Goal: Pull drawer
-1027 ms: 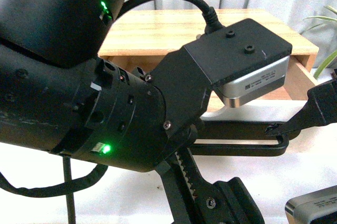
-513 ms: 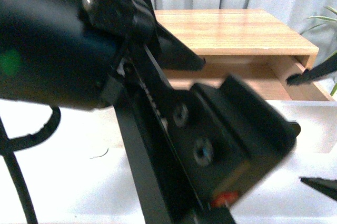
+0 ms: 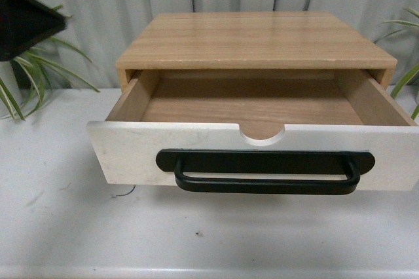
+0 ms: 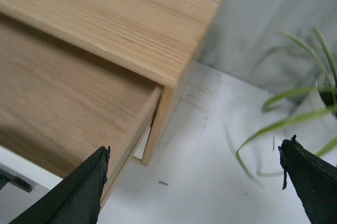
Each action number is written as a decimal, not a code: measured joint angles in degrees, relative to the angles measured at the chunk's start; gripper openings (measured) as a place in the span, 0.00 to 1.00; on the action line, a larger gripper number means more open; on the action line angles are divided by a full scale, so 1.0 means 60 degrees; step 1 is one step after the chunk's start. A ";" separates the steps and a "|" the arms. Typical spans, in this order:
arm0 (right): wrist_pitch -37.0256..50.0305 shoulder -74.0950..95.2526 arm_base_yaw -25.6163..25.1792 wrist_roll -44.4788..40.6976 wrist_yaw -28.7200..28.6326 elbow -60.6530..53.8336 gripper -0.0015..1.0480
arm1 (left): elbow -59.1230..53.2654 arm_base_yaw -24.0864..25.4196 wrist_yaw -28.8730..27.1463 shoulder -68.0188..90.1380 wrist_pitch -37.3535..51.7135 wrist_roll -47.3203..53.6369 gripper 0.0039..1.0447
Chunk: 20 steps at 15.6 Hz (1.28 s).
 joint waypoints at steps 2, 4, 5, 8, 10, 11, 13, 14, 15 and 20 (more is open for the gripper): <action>-0.0124 -0.0106 -0.0397 0.1741 0.0040 -0.0171 0.94 | -0.0408 0.0605 -0.0324 -0.0291 0.0251 -0.0393 0.94; -0.0058 -0.0594 -0.0674 0.3643 0.0149 -0.0605 0.94 | -0.1246 0.1304 -0.0984 -0.1202 0.0073 -0.0703 0.94; -0.0029 -0.0867 -0.0689 0.4036 0.0153 -0.0641 0.94 | -0.1519 0.1548 -0.1147 -0.1603 0.0073 -0.0710 0.94; 0.2725 -0.1982 -0.0444 0.4171 0.1996 -0.2062 0.74 | -0.3719 0.1654 -0.0579 -0.2918 0.3446 -0.0011 0.61; 0.1665 -0.3931 -0.0131 0.4138 0.2521 -0.2863 0.51 | -0.4200 0.1388 -0.0794 -0.3504 0.3362 0.0062 0.38; 0.1734 -0.4510 -0.0069 0.4135 0.2612 -0.3042 0.41 | -0.4437 0.1311 -0.0892 -0.3814 0.3264 0.0062 0.28; 0.1636 -0.5202 0.0765 0.4124 0.3406 -0.3646 0.16 | -0.4849 0.0528 -0.1730 -0.4579 0.2922 0.0062 0.03; 0.1523 -0.5351 0.0907 0.4098 0.3373 -0.3898 0.06 | -0.4998 0.0382 -0.1639 -0.4881 0.2779 0.0120 0.01; 0.1432 -0.5679 0.0874 0.4091 0.3523 -0.4135 0.02 | -0.5155 0.0433 -0.1789 -0.5217 0.2572 0.0124 0.01; 0.1082 -0.6568 0.0838 0.4080 0.3512 -0.4495 0.02 | -0.5482 0.0470 -0.1789 -0.6229 0.1887 0.0124 0.01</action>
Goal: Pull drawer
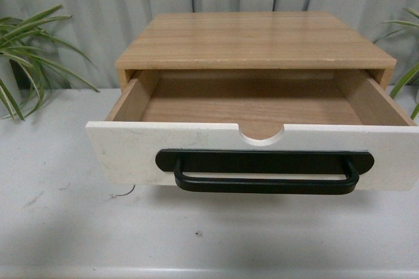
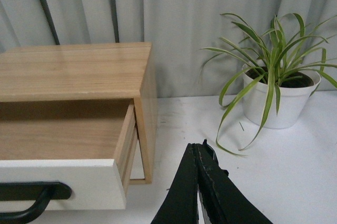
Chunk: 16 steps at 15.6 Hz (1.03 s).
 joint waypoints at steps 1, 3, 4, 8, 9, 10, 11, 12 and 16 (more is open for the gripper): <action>-0.0055 -0.0080 0.0000 0.0000 0.0000 -0.0055 0.02 | -0.0018 0.0000 0.0000 -0.0087 -0.0062 0.0000 0.01; -0.0186 -0.0240 0.0000 0.0000 0.0000 -0.0153 0.02 | -0.0066 0.0000 0.0004 -0.0273 -0.0211 0.0004 0.01; -0.0350 -0.0484 0.0000 0.0000 0.0000 -0.0262 0.02 | -0.0171 0.0000 0.0000 -0.0579 -0.0335 0.0004 0.01; -0.1508 -0.2433 0.0000 -0.0007 0.0004 -0.0776 0.02 | -0.0441 0.0000 0.0000 -0.2699 -0.2065 0.0004 0.01; -0.1603 -0.2532 0.0000 -0.0007 0.0004 -0.0776 0.02 | -0.0441 0.0000 0.0000 -0.2798 -0.2157 0.0004 0.01; -0.1672 -0.2586 0.0000 -0.0007 0.0004 -0.0776 0.02 | -0.0441 0.0000 0.0000 -0.2860 -0.2211 0.0004 0.01; -0.1741 -0.2641 0.0000 -0.0007 0.0004 -0.0776 0.02 | -0.0441 0.0000 0.0004 -0.2918 -0.2273 0.0004 0.01; -0.1778 -0.2670 0.0000 -0.0007 0.0004 -0.0776 0.02 | -0.0441 0.0000 0.0004 -0.2951 -0.2313 0.0004 0.01; -0.2033 -0.2903 0.0000 -0.0007 0.0004 -0.0776 0.02 | -0.0441 0.0000 0.0004 -0.3169 -0.2561 0.0004 0.01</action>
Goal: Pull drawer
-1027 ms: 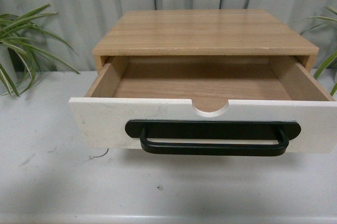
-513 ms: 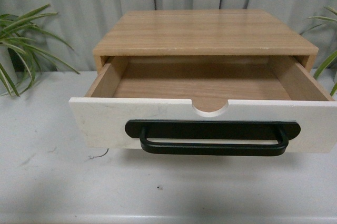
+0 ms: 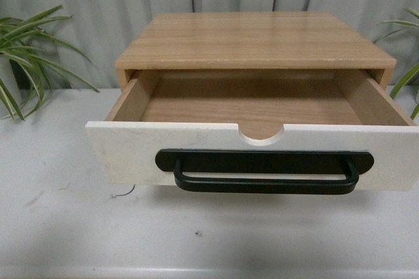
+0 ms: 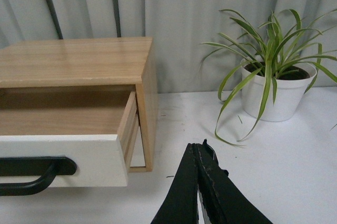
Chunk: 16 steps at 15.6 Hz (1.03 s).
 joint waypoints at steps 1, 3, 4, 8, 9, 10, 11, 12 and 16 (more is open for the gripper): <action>-0.0047 -0.0051 0.0000 0.0000 -0.0004 0.0000 0.02 | 0.0000 0.0000 0.0000 -0.0055 -0.0062 0.0000 0.01; -0.0171 -0.0197 0.0000 0.0000 0.0000 0.0000 0.02 | 0.0000 0.0000 -0.0004 -0.0230 -0.0226 0.0000 0.01; -0.0237 -0.0273 0.0000 0.0000 0.0000 0.0000 0.02 | 0.0000 0.0000 -0.0004 -0.0281 -0.0259 0.0000 0.01; -0.2208 -0.2127 0.0000 0.0000 0.0000 0.0007 0.02 | 0.0007 0.0000 0.0000 -0.2095 -0.2215 0.0000 0.01; -0.2211 -0.2127 0.0000 0.0000 0.0000 0.0007 0.02 | 0.0007 0.0000 -0.0004 -0.2095 -0.2215 0.0000 0.01; -0.2211 -0.2127 0.0000 -0.0004 0.0000 0.0007 0.04 | 0.0007 0.0000 0.0000 -0.2095 -0.2215 -0.0004 0.03; -0.2211 -0.2127 0.0000 -0.0004 0.0000 0.0007 0.18 | 0.0007 0.0000 0.0000 -0.2095 -0.2215 0.0000 0.17; -0.2211 -0.2127 0.0000 -0.0004 0.0000 0.0007 0.33 | 0.0007 0.0000 -0.0004 -0.2095 -0.2215 0.0000 0.31; -0.2211 -0.2127 0.0000 0.0000 -0.0004 0.0007 0.95 | 0.0007 0.0000 0.0000 -0.2095 -0.2215 0.0007 0.95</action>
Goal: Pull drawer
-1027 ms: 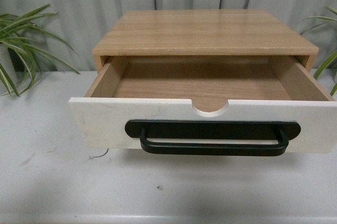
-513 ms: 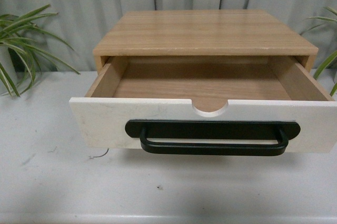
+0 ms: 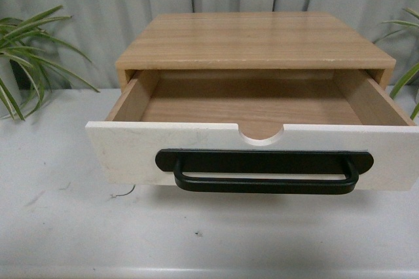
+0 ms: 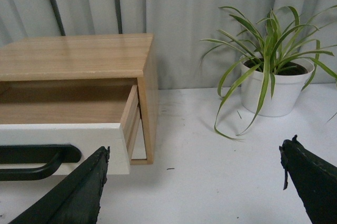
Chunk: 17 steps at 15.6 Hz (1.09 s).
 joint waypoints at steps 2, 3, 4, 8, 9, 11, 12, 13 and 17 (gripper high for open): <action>0.0000 0.0000 0.0000 0.0000 0.0004 0.0000 0.93 | 0.0000 0.0000 0.0000 0.0000 0.0000 -0.0004 0.93; 0.0004 0.0000 0.0000 0.0000 0.0000 0.0000 0.93 | 0.0000 0.0000 0.0000 0.0000 0.0000 -0.0004 0.93; 0.0000 0.0000 0.0000 0.0000 0.0004 0.0000 0.94 | 0.0000 0.0000 0.0000 0.0000 0.0000 -0.0004 0.94; 0.0000 0.0000 0.0000 0.0000 0.0004 0.0000 0.94 | 0.0000 0.0000 -0.0004 0.0000 0.0000 -0.0004 0.94; 0.0000 0.0000 0.0000 0.0000 0.0000 0.0000 0.94 | 0.0000 0.0000 0.0000 0.0000 0.0000 0.0000 0.94; 0.0000 0.0000 0.0000 0.0000 0.0004 0.0000 0.94 | 0.0000 0.0000 0.0000 0.0000 0.0000 -0.0004 0.94; 0.0000 0.0000 0.0000 0.0000 0.0004 0.0000 0.94 | 0.0000 0.0000 0.0000 0.0000 0.0000 -0.0004 0.94; 0.0000 0.0000 0.0000 0.0000 0.0004 0.0000 0.94 | 0.0000 0.0000 0.0000 0.0000 0.0000 -0.0004 0.94; 0.0000 0.0000 0.0000 0.0000 0.0004 0.0000 0.94 | 0.0000 0.0000 0.0000 -0.0004 0.0000 -0.0004 0.94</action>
